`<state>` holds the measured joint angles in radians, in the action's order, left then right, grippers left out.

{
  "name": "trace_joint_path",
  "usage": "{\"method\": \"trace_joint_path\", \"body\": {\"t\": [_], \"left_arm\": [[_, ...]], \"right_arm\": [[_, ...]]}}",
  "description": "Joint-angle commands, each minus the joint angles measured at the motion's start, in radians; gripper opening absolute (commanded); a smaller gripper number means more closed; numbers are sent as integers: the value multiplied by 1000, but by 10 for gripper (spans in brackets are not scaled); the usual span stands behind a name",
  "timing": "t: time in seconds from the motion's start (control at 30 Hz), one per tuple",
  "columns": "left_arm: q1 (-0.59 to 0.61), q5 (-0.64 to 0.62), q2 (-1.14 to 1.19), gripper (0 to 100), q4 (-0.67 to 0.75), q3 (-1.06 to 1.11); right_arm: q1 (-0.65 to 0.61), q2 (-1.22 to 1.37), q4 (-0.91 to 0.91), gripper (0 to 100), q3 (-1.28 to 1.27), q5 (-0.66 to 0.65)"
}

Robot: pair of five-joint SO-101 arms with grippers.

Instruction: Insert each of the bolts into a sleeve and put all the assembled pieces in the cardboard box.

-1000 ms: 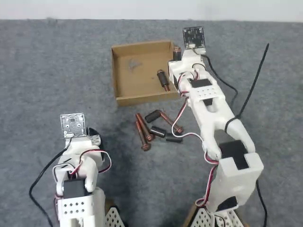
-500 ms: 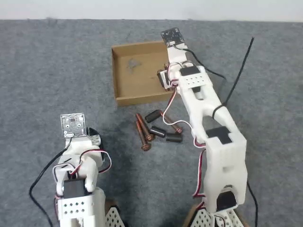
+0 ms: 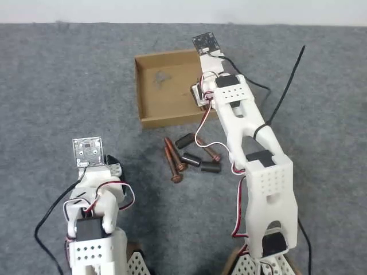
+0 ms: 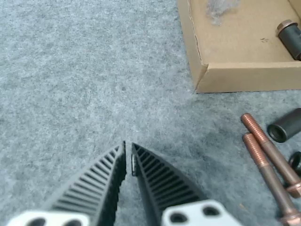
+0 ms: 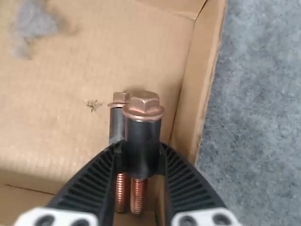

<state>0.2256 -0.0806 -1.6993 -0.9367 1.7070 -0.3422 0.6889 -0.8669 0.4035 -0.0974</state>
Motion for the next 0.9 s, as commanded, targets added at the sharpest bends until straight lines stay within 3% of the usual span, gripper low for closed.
{"method": "trace_joint_path", "body": {"t": [0.0, 0.33, 0.87], "left_arm": [[-2, 6, -20, 22, 0, -16], [-2, 6, -20, 23, 0, -16], [-2, 6, -20, 23, 0, -16]], "right_arm": [[-2, -24, -8, 110, 71, -17], [-5, -131, -153, 62, 74, -12], [-27, -292, -733, 62, 68, -26]]}}
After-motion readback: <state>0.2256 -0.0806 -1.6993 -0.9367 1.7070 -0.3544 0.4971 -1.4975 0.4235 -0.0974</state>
